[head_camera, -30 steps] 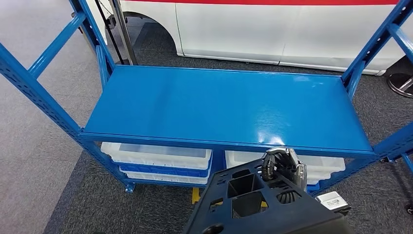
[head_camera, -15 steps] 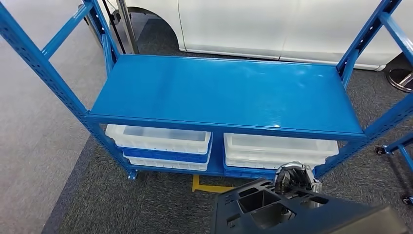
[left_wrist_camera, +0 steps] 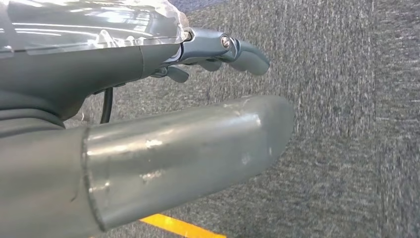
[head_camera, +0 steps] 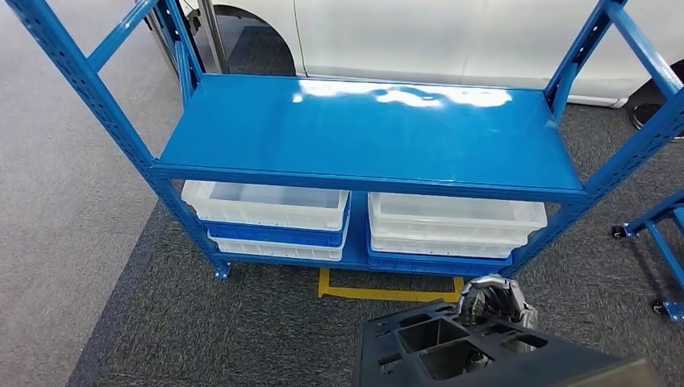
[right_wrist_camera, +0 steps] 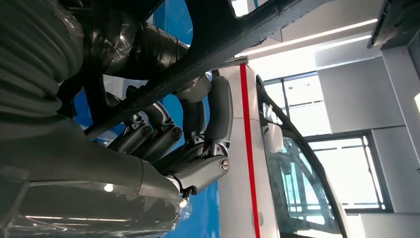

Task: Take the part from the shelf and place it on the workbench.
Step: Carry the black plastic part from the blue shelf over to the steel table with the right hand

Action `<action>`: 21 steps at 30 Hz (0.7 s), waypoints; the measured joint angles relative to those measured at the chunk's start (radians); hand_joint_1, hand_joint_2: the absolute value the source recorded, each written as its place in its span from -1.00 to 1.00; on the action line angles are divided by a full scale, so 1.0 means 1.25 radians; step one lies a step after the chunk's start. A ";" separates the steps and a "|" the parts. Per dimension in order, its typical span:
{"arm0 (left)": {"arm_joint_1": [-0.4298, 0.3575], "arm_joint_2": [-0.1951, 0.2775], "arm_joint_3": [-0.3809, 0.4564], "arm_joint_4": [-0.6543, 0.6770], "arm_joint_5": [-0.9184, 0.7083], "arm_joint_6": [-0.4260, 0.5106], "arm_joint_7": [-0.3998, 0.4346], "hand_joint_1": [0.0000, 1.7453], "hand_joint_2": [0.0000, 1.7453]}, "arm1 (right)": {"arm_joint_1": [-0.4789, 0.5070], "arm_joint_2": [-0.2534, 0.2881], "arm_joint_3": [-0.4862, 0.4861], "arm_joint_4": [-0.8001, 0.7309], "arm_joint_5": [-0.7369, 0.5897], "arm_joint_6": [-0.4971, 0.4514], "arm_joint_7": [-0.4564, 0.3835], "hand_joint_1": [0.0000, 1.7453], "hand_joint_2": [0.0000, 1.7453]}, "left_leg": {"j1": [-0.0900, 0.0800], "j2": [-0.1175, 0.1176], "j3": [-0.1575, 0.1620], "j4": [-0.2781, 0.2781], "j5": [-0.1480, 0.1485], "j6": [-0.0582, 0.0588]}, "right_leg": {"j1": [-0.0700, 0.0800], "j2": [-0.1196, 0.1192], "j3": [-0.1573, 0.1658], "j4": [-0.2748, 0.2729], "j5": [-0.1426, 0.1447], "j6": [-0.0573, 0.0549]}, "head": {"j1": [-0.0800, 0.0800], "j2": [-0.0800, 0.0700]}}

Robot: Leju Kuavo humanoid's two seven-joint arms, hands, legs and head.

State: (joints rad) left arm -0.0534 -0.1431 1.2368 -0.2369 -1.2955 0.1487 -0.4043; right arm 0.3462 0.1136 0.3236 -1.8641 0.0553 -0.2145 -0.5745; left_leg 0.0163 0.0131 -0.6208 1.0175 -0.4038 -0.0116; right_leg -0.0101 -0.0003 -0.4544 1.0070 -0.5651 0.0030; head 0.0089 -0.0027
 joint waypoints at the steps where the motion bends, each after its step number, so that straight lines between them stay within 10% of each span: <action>1: 0.000 0.000 0.000 0.000 0.000 -0.001 0.000 -1.00 -1.00 | 0.002 0.001 -0.001 -0.001 -0.001 0.000 -0.001 1.00 1.00 | 0.001 -0.001 -0.003 0.000 0.002 -0.005 | -0.001 -0.001 -0.007 0.000 0.007 -0.007 | 0.000 0.000; 7: 0.001 0.002 0.002 0.000 0.000 -0.004 0.002 -1.00 -1.00 | 0.010 0.009 -0.011 -0.003 -0.002 0.012 -0.004 1.00 1.00 | 0.004 -0.004 -0.052 0.200 -0.169 -0.020 | 0.003 -0.006 -0.075 0.001 0.063 -0.037 | 0.000 0.000; 9: 0.001 0.003 0.003 0.000 0.000 -0.005 0.002 -1.00 -1.00 | 0.012 0.011 -0.016 -0.003 -0.002 0.014 -0.005 1.00 1.00 | 0.004 -0.004 -0.028 0.220 -0.134 -0.017 | 0.006 -0.006 -0.103 0.008 0.079 -0.036 | 0.000 0.000; 11: 0.000 0.004 0.004 0.000 0.000 -0.006 0.001 -1.00 -1.00 | 0.014 0.013 -0.020 -0.003 0.000 0.013 -0.005 1.00 1.00 | 0.002 -0.004 0.048 0.138 -0.095 -0.009 | 0.008 -0.006 -0.127 0.019 0.091 -0.032 | 0.000 0.000; 14: -0.004 0.005 0.005 -0.001 0.000 -0.008 -0.002 -1.00 -1.00 | 0.016 0.014 -0.022 -0.004 0.002 0.013 -0.005 1.00 1.00 | -0.005 -0.005 0.152 -0.014 -0.123 0.004 | 0.010 -0.008 -0.141 0.030 0.105 -0.020 | 0.000 0.000; 17: -0.003 0.006 0.008 -0.001 0.002 -0.014 -0.002 -1.00 -1.00 | 0.019 0.017 -0.028 -0.004 0.002 0.016 -0.004 1.00 1.00 | -0.005 -0.003 0.151 -0.038 -0.117 0.021 | 0.007 -0.007 -0.147 0.035 0.111 -0.005 | 0.000 0.000; 21: -0.001 0.006 0.010 -0.001 0.002 -0.019 0.000 -1.00 -1.00 | 0.024 0.020 -0.042 -0.004 -0.012 0.031 -0.004 1.00 1.00 | -0.003 0.013 0.125 -0.040 -0.093 0.039 | 0.001 -0.003 -0.203 0.182 0.004 0.010 | 0.001 0.000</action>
State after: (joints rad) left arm -0.0552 -0.1358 1.2496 -0.2377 -1.2924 0.1247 -0.4046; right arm 0.3757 0.1385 0.2709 -1.8691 0.0402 -0.1752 -0.5792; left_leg 0.0125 0.0288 -0.4644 0.9673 -0.5197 0.0366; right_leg -0.0085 -0.0034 -0.7075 1.2348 -0.5598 0.0151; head 0.0104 -0.0027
